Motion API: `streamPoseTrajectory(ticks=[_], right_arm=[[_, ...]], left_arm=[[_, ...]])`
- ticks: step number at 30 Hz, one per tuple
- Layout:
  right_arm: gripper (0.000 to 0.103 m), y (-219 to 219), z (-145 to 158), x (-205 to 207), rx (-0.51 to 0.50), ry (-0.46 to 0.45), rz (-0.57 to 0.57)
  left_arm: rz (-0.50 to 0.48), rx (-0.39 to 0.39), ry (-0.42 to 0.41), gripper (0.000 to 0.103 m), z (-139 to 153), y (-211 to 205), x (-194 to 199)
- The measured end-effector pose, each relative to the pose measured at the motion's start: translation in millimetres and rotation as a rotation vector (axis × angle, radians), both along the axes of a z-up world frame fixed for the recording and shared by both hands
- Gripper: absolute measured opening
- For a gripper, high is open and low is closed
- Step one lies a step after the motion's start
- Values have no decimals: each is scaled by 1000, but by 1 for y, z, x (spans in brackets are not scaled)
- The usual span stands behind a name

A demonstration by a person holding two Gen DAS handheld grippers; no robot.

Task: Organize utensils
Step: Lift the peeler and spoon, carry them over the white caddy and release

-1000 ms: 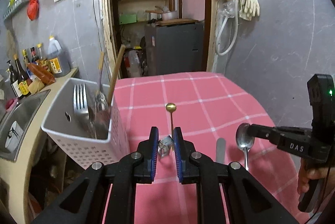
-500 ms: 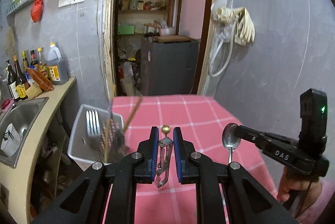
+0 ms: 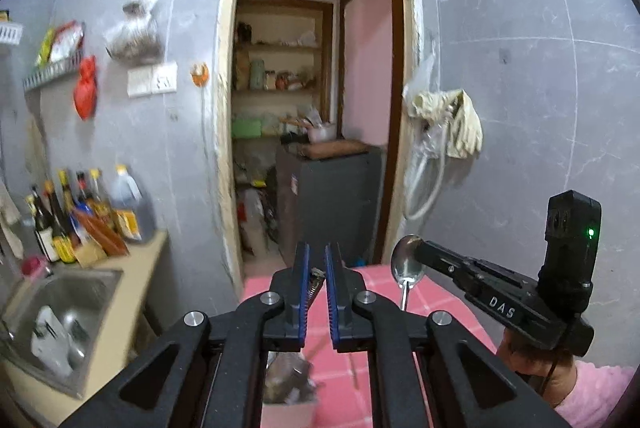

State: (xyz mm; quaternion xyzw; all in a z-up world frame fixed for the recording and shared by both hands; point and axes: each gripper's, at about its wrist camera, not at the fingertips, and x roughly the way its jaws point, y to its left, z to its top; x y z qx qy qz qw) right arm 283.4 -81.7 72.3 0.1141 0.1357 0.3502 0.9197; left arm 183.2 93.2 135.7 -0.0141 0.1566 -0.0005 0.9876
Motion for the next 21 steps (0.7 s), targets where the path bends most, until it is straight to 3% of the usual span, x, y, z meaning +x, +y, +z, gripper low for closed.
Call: streamPoseTrajectory(ticks=[7, 16, 21], right_arm=[[2, 56, -2, 5, -97, -63, -2], [2, 81, -14, 4, -226, -107, -57], [2, 86, -16, 4, -248, -122, -78]], left_arm=[[7, -104, 4, 8, -9, 39, 23], [23, -361, 5, 8, -30, 80, 35], [18, -402, -4, 7, -38, 85, 39]])
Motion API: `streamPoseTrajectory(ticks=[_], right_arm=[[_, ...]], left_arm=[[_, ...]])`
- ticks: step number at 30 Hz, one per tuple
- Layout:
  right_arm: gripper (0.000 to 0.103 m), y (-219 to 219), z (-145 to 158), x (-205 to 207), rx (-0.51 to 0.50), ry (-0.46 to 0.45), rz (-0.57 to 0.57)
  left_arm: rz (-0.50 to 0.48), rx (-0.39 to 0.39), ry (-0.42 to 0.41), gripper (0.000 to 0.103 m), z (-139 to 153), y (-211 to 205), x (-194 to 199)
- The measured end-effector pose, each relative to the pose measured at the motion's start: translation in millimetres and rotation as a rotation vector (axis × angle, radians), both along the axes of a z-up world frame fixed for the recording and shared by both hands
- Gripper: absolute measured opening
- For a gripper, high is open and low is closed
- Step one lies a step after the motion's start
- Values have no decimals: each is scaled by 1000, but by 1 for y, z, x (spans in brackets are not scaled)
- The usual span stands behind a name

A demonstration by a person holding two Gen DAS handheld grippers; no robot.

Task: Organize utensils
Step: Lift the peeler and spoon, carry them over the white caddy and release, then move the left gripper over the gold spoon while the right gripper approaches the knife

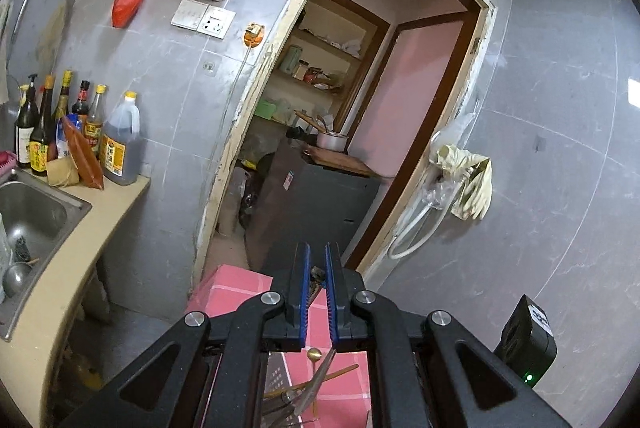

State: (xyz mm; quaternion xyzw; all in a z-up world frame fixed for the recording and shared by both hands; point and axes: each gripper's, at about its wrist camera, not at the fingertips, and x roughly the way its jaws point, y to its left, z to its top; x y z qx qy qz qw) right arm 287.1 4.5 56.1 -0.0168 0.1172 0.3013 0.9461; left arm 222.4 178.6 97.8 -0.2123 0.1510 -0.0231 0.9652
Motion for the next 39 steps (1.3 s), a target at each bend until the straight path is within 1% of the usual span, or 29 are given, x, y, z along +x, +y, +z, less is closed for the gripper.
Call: streamPoseTrajectory(ticks=[3, 5, 11, 15, 19, 21, 22, 23, 24, 27, 30, 31, 32, 33, 34, 35, 36, 37, 38, 39], right_arm=[[2, 5, -2, 0, -13, -7, 4], [2, 7, -5, -1, -20, -5, 9], [2, 9, -15, -2, -27, 21, 36], [2, 11, -23, -4, -30, 40, 55], [3, 13, -30, -6, -41, 60, 78], [7, 11, -33, -7, -43, 77, 84], [16, 10, -33, -8, -40, 82, 82], [29, 6, -34, -10, -29, 85, 79], [32, 3, -33, -12, -16, 87, 78], [33, -9, -31, -18, 1, 95, 56], [34, -27, -28, -25, 25, 100, 8], [39, -35, -27, -27, 31, 101, -11], [48, -42, -26, -29, 37, 101, -31], [53, -53, -24, -34, 48, 102, -60], [59, -59, -23, -35, 55, 102, -72], [63, -68, -21, -39, 61, 102, -97], [64, -78, -20, -42, 66, 103, -122], [68, -85, -19, -44, 69, 104, -140], [74, -93, -19, -47, 71, 104, -161], [76, -104, -18, -51, 73, 103, -191]], left_arm=[[-12, -48, 10, 6, -11, 1, 2], [-17, -64, 16, 6, -15, 0, 3], [-24, -54, 57, 4, -30, 0, 3], [-19, -70, 94, 4, -41, 6, 1], [-18, -85, 113, 4, -47, 11, -2], [-13, -83, 116, 4, -49, 12, -5], [-5, -76, 117, 4, -50, 12, -8], [0, -67, 118, 4, -52, 12, -10], [2, -56, 121, 4, -53, 12, -11], [13, -11, 137, 5, -56, 8, -16], [15, 27, 150, 6, -60, 3, -20], [14, 37, 151, 9, -61, 1, -22], [14, 53, 153, 11, -63, -3, -23], [13, 65, 154, 18, -64, -6, -25], [12, 73, 151, 26, -65, -8, -27], [11, 81, 144, 31, -65, -12, -30], [9, 87, 137, 39, -65, -15, -32], [7, 97, 127, 45, -65, -20, -35], [4, 112, 116, 48, -64, -26, -37], [-2, 128, 107, 52, -63, -32, -39]])
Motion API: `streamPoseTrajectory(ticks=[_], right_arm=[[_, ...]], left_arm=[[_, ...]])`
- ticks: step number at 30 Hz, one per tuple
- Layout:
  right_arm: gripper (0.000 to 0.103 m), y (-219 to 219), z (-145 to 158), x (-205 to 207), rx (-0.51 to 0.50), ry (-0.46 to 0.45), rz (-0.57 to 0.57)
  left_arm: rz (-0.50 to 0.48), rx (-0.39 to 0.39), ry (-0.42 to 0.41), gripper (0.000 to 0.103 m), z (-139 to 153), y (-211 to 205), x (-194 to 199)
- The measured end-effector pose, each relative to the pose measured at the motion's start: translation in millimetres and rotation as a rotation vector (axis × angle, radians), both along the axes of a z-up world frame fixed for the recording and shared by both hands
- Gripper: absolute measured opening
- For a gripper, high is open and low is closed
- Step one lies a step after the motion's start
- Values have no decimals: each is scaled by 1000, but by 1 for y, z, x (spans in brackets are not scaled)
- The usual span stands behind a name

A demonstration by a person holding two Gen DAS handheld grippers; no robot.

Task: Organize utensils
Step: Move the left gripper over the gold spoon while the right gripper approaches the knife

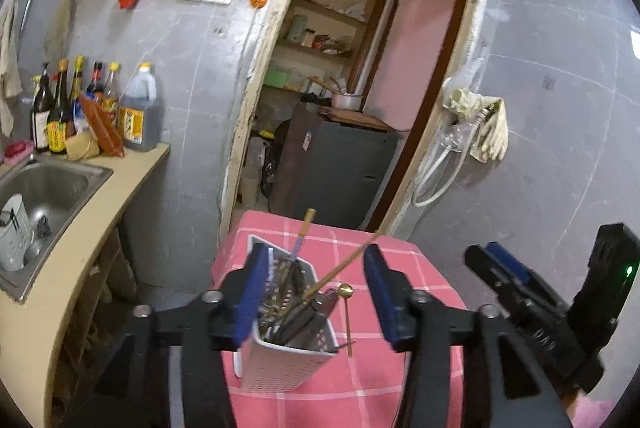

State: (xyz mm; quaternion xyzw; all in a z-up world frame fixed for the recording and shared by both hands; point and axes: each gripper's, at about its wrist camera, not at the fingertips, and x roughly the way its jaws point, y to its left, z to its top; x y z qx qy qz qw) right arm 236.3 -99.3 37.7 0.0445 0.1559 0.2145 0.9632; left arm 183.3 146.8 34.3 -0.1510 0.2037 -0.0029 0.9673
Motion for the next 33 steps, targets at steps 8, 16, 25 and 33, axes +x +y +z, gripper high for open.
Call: streamPoseTrajectory(ticks=[8, 16, 25, 33], right_arm=[[96, -50, 3, -26, -24, -28, -139], [102, -91, -9, -42, -67, -6, -233], [102, -128, -47, -36, -118, 89, -304], [102, -143, -89, -13, -148, 165, -282]], left_arm=[[-76, 108, -77, 90, 3, -50, -10], [-130, 159, -75, 102, -15, -94, -5], [-195, 157, 4, 102, -50, -126, 16], [-225, 164, 75, 102, -82, -144, 42]])
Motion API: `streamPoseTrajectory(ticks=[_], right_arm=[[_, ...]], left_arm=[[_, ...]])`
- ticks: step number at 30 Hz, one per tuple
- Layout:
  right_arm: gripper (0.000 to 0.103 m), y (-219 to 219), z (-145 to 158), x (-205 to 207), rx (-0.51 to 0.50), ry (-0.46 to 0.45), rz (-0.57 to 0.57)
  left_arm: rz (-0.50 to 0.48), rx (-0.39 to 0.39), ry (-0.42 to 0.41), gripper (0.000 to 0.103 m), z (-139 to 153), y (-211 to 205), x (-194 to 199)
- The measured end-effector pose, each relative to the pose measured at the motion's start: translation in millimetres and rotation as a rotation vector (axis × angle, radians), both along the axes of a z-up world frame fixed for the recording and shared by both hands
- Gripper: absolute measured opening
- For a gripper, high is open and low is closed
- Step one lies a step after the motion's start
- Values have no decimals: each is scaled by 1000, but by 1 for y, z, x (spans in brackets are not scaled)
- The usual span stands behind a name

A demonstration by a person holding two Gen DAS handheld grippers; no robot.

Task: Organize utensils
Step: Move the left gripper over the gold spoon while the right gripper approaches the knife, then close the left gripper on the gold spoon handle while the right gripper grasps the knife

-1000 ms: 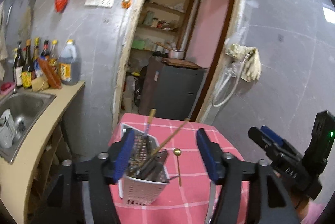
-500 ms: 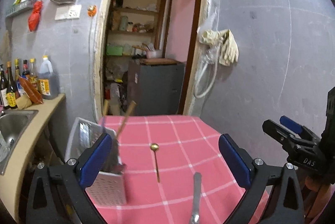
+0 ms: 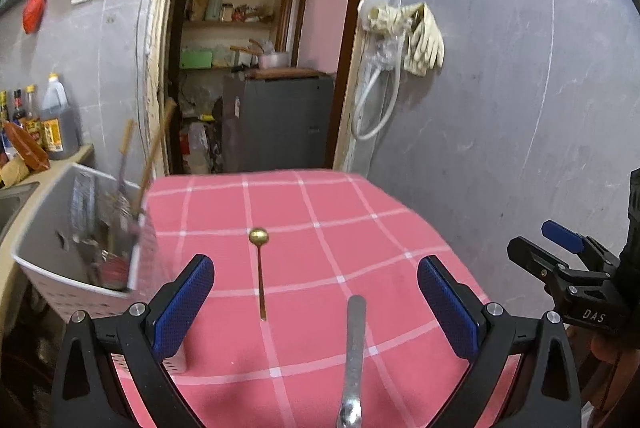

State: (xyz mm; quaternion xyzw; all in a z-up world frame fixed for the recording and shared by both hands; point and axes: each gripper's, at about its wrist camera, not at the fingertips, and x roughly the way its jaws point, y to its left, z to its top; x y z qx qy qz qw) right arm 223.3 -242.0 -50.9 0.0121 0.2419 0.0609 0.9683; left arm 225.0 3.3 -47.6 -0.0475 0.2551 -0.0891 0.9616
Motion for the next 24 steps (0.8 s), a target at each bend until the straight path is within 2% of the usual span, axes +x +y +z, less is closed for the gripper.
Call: streamPoseTrajectory(ticks=[5, 11, 16, 24], right_arm=[[102, -2, -25, 18, -25, 55, 32], [102, 2, -52, 28, -22, 127, 39], [102, 15, -72, 27, -3, 212, 27], [102, 57, -95, 21, -10, 322, 34]], left_arm=[[-9, 1, 66, 102, -21, -6, 22], [46, 6, 151, 99, -43, -3, 51], [72, 0, 245, 81, -61, 2, 76], [78, -14, 383, 57, -90, 13, 99]])
